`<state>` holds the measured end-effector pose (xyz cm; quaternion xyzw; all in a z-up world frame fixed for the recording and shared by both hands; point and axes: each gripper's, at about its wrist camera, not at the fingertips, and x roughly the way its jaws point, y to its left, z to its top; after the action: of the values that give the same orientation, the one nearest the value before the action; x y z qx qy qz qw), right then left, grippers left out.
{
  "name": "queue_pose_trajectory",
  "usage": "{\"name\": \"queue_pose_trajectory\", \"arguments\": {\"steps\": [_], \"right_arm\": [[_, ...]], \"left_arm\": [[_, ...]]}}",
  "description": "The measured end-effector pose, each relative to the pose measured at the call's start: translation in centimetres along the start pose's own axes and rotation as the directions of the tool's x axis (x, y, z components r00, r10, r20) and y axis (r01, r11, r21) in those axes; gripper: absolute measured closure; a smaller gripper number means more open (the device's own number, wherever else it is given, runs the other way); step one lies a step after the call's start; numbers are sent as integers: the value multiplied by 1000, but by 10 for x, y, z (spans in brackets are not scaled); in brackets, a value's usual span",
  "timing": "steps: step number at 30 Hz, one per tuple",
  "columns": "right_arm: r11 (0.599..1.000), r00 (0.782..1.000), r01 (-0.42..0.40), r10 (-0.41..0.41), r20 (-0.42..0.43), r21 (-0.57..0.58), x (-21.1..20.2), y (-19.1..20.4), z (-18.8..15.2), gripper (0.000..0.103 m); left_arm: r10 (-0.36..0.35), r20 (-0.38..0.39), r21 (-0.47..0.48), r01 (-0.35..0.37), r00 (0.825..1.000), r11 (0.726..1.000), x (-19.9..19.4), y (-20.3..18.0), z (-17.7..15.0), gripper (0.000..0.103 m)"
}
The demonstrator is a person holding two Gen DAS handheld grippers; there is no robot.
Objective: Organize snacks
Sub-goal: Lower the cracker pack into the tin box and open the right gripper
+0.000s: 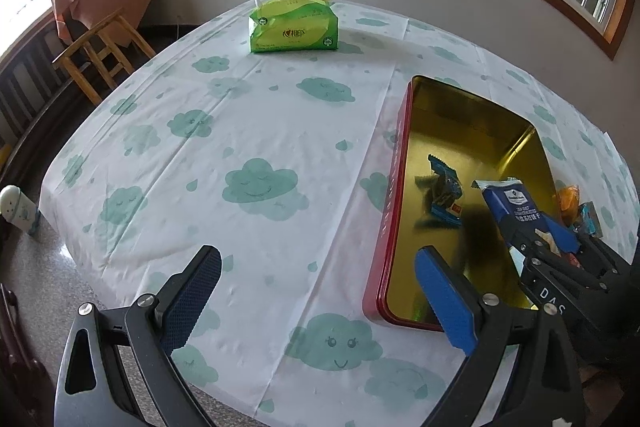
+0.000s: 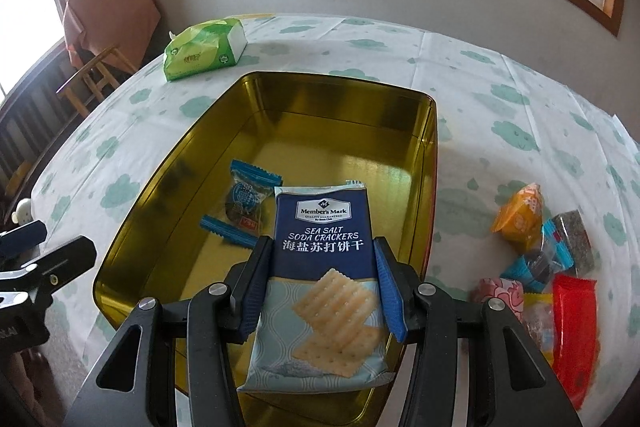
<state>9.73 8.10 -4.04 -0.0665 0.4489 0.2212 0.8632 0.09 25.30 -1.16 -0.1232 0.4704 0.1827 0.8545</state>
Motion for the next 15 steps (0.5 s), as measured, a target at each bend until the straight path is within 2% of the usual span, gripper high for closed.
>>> {"name": "queue_pose_trajectory", "arguments": {"steps": [7,10,15], "right_arm": [[1000,1000,-8,8,-1,-3,0,3,-1,52],[999,999,-38,38,0,1,-2,3,-2,52],[998,998,-51,52,24,-22,-16,6,-4,52]], "left_arm": [[3,-2,-4,-3,1000,1000,-4,2,-4,7],[5,-4,-3,-5,1000,1000,-5,3,-6,7],[6,-6,3,-6,1000,1000,-7,0,-9,7]]}}
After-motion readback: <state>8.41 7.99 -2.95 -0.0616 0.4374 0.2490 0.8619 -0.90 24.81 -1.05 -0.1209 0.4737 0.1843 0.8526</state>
